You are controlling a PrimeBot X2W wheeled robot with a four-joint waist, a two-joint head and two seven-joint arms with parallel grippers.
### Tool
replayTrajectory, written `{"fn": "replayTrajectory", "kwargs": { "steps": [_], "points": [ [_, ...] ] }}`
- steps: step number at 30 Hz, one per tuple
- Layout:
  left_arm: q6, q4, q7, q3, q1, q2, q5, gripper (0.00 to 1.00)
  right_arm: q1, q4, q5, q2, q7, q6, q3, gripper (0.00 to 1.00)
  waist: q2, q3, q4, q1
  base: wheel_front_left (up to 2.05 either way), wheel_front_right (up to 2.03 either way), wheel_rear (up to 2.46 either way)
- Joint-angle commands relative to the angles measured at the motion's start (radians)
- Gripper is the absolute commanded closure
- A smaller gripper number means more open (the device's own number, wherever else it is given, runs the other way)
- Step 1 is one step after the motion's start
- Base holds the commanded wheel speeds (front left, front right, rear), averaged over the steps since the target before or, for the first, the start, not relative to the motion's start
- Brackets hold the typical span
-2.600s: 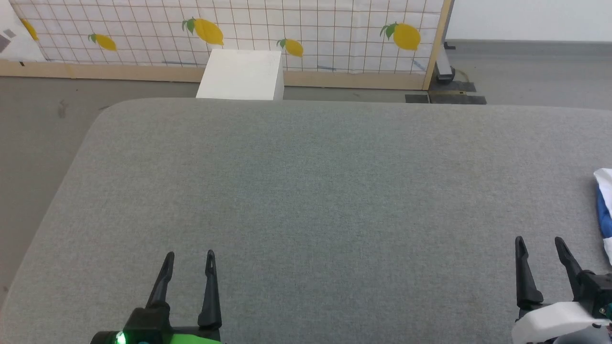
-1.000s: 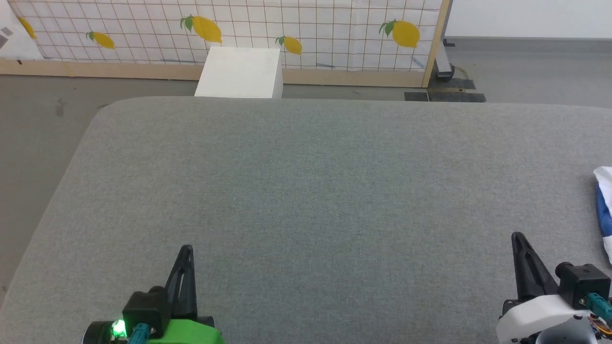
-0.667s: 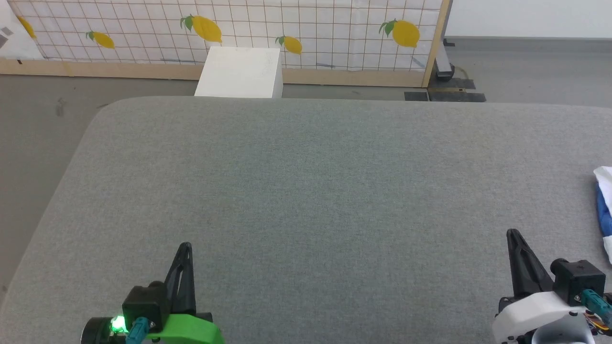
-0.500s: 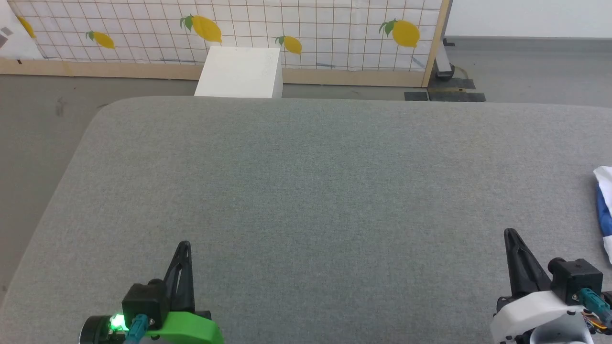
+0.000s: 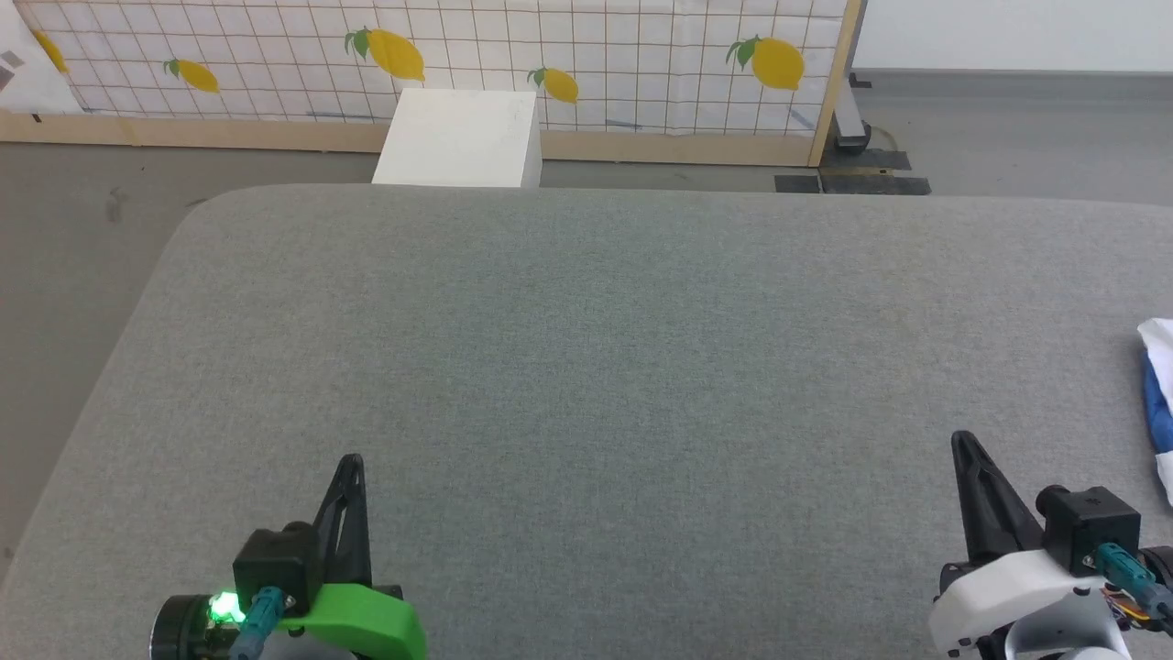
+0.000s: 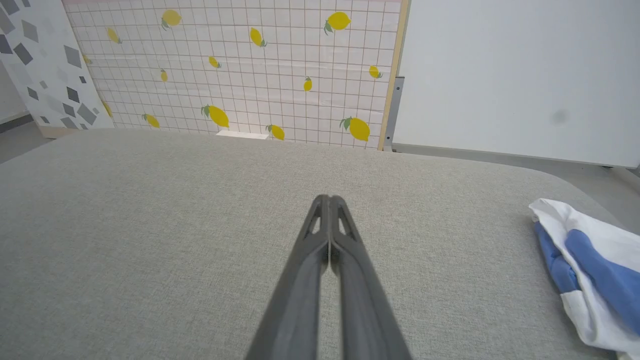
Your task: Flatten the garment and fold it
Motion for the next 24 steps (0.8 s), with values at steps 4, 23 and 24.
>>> {"fn": "replayTrajectory", "kwargs": {
  "steps": [4, 23, 24],
  "points": [
    [-0.008, 0.006, 0.012, 0.011, -0.024, -0.006, 0.020, 1.00, -0.020, -0.010, -0.006, 0.002, 0.008, -0.001, 0.012, 1.00, 0.0000, 0.000, 0.000, -0.0001, 0.00, 0.00, 0.00],
    [-0.022, 0.019, 0.051, 0.034, -0.050, -0.015, 0.042, 1.00, -0.032, -0.025, -0.010, 0.002, 0.033, -0.001, 0.043, 1.00, 0.0000, 0.001, -0.001, -0.0001, 0.00, 0.00, 0.00],
    [-0.023, 0.020, 0.053, 0.035, -0.052, -0.015, 0.043, 1.00, -0.033, -0.026, -0.011, 0.002, 0.035, -0.001, 0.045, 1.00, 0.0000, 0.001, -0.001, -0.0001, 0.00, 0.00, 0.00]
  ]
}}
